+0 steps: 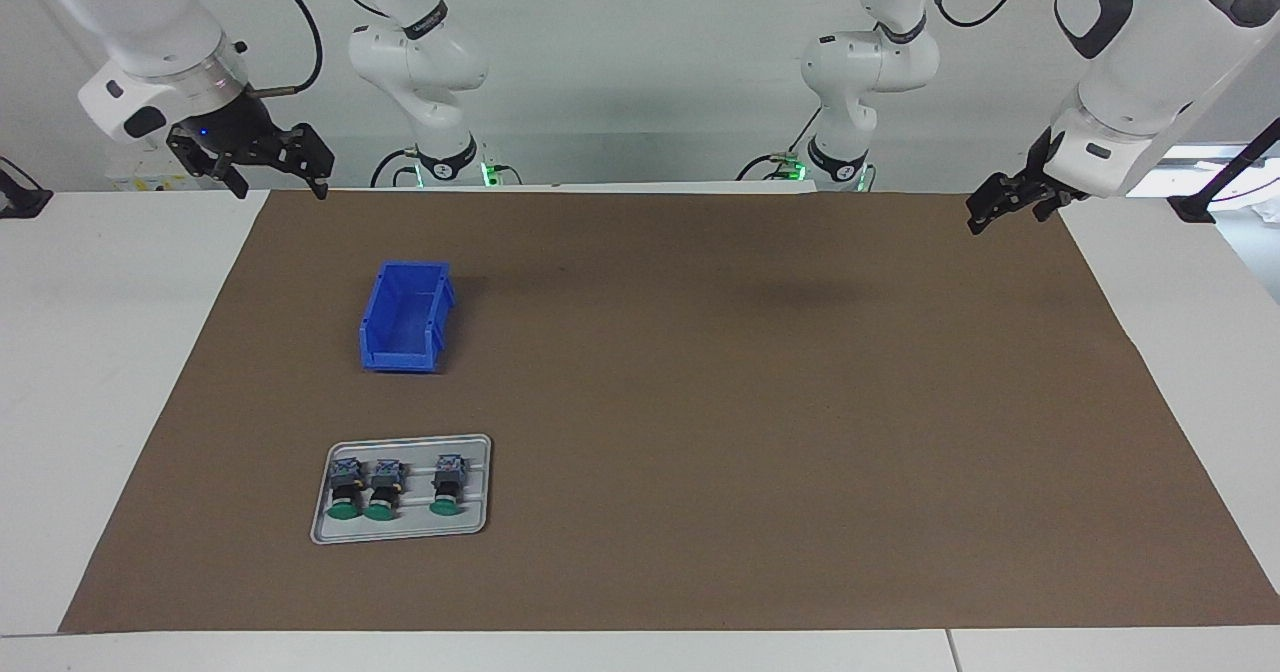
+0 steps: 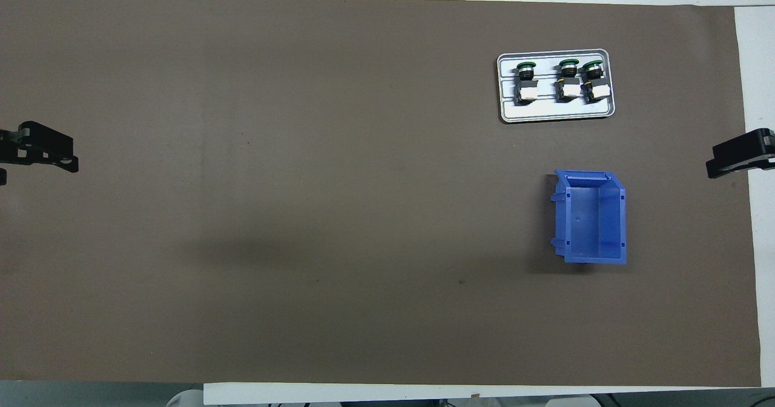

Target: Place and press button with both arms

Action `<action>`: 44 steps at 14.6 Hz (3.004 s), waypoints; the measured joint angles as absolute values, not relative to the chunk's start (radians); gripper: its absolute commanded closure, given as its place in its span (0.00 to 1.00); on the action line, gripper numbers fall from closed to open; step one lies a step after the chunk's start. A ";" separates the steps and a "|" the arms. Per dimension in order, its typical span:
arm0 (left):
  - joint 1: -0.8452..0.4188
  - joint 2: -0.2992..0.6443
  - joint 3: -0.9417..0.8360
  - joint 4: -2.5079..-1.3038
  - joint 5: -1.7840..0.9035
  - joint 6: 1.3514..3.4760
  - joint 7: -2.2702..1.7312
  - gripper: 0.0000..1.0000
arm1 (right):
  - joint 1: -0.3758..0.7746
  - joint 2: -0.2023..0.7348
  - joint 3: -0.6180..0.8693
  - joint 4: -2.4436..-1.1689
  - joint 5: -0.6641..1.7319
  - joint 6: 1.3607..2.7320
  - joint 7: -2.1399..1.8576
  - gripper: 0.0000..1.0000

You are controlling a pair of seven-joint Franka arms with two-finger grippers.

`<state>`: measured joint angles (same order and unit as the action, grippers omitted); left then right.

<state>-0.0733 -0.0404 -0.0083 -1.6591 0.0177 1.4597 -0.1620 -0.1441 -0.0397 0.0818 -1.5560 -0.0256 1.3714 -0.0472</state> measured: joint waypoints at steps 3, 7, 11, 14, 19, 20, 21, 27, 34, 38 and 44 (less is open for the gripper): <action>-0.073 -0.040 -0.008 -1.659 0.018 1.460 -0.162 0.00 | -0.142 -0.040 0.082 -1.556 -0.026 1.371 -0.047 0.00; -0.073 -0.040 -0.008 -1.659 0.018 1.460 -0.162 0.00 | -0.141 -0.040 0.082 -1.558 -0.023 1.371 -0.048 0.00; -0.073 -0.040 -0.008 -1.659 0.018 1.460 -0.162 0.00 | -0.120 -0.044 0.084 -1.588 -0.018 1.441 -0.059 0.00; -0.073 -0.040 -0.008 -1.659 0.018 1.460 -0.162 0.00 | -0.072 0.009 0.088 -1.607 -0.017 1.579 -0.054 0.00; -0.073 -0.040 -0.009 -1.659 0.018 1.460 -0.162 0.00 | 0.034 0.287 0.094 -1.492 -0.017 1.823 0.042 0.00; -0.073 -0.040 -0.009 -1.659 0.018 1.460 -0.162 0.00 | 0.043 0.346 0.094 -1.474 -0.017 1.901 0.049 0.00; -0.073 -0.040 -0.009 -1.659 0.018 1.460 -0.162 0.00 | 0.047 0.399 0.094 -1.465 -0.017 1.969 0.050 0.00; -0.073 -0.040 -0.009 -1.659 0.018 1.460 -0.161 0.00 | 0.068 0.583 0.094 -1.446 -0.017 2.129 0.070 0.12; -0.073 -0.040 -0.009 -1.659 0.018 1.460 -0.161 0.00 | 0.060 0.603 0.090 -1.528 -0.017 2.242 0.072 0.15; -0.073 -0.040 -0.009 -1.659 0.018 1.460 -0.161 0.00 | 0.060 0.604 0.090 -1.572 -0.017 2.289 0.072 0.23; -0.073 -0.040 -0.009 -1.660 0.018 1.460 -0.158 0.00 | 0.059 0.603 0.088 -1.586 -0.021 2.290 0.072 0.95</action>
